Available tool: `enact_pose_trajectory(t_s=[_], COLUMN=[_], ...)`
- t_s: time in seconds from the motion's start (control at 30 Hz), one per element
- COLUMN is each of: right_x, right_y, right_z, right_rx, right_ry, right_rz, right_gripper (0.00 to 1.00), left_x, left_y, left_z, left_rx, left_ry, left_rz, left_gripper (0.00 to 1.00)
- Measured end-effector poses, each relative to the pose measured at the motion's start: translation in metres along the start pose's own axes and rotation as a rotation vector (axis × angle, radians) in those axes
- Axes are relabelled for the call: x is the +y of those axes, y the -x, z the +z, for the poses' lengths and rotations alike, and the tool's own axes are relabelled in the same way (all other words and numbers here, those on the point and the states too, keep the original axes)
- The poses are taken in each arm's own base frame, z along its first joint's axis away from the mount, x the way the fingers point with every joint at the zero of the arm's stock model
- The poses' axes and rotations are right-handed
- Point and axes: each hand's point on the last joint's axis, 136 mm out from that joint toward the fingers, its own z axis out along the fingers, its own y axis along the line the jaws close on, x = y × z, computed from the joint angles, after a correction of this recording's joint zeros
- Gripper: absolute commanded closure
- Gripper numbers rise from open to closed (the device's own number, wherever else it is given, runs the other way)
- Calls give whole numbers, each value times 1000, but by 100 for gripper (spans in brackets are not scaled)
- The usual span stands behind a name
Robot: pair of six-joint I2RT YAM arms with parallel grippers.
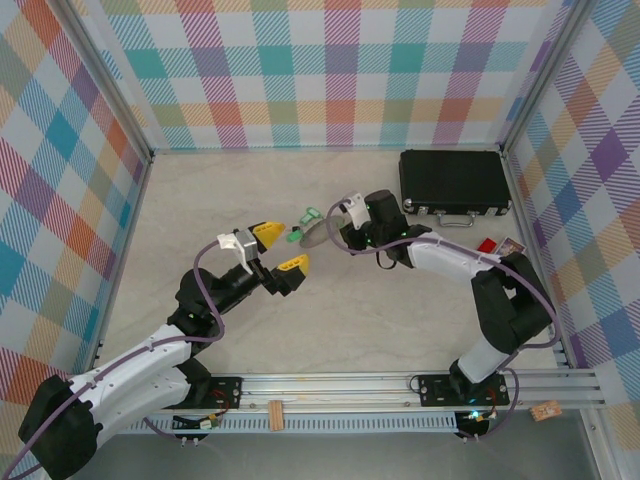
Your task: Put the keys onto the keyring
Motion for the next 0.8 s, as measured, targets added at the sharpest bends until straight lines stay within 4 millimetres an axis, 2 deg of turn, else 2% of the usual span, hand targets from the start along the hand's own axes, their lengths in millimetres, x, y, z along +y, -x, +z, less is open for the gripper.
enact_pose_trajectory(t_s=[0.27, 0.47, 0.8], right_x=[-2, -4, -9], right_y=[-23, -46, -72], right_z=[-13, -16, -16], right_rx=[84, 175, 278], right_ry=[-25, -44, -72], right_rz=[14, 28, 48], right_gripper=[100, 100, 100], left_x=[0, 0, 1], left_y=[0, -1, -5], left_z=[0, 0, -1], left_rx=[-1, 2, 10], left_ry=[0, 1, 3], left_rz=[0, -1, -4], left_gripper=[0, 0, 0])
